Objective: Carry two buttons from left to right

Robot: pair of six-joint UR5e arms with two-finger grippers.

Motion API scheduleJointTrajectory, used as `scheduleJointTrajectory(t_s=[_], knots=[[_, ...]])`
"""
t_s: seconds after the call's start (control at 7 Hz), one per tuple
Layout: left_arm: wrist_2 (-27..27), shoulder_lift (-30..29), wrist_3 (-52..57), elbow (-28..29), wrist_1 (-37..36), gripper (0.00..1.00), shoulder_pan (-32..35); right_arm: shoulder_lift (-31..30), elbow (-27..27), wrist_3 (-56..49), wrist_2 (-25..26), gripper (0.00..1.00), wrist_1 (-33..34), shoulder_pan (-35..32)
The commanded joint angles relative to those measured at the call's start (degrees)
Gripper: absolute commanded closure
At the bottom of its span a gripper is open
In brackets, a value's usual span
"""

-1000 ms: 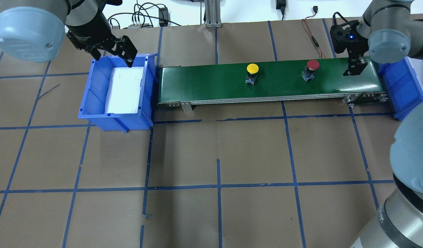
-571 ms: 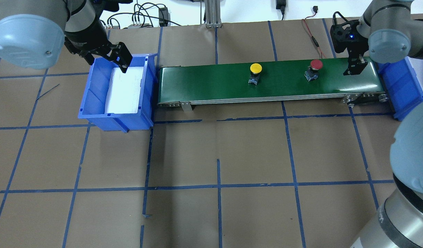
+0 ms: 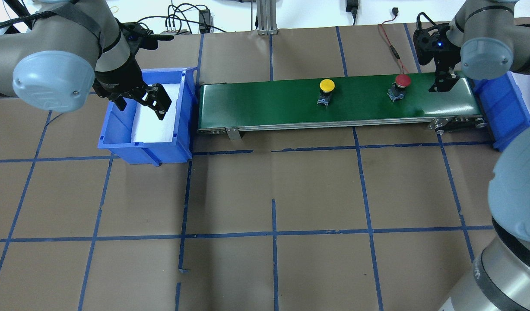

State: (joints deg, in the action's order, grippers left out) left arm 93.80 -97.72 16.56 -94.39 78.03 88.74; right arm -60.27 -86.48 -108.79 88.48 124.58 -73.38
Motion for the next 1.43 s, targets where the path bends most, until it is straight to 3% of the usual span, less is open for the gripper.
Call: scheduleJointTrajectory(t_s=[0.0, 0.57, 0.86, 1.14, 1.29], knots=[[-5.8, -0.1, 1.3, 0.2, 0.3, 0.00, -0.1, 0.3, -0.1, 0.0, -0.1, 0.05, 0.0, -0.2], [-5.5, 0.2, 2.9, 0.7, 2.6, 0.00, -0.3, 0.3, -1.4, 0.7, 0.0, 0.05, -0.2, -1.2], [-6.1, 0.2, 2.0, 4.0, 2.5, 0.00, -0.9, 0.1, -2.2, 1.0, 0.1, 0.05, -0.1, -1.2], [-6.8, 0.3, 2.1, 3.1, 2.7, 0.00, -5.3, 0.0, -2.4, 2.8, 0.0, 0.05, -0.1, -1.4], [-13.2, 0.3, 2.2, 2.9, 2.8, 0.00, -7.7, 0.1, -2.4, 2.8, 0.0, 0.05, -0.1, -1.4]])
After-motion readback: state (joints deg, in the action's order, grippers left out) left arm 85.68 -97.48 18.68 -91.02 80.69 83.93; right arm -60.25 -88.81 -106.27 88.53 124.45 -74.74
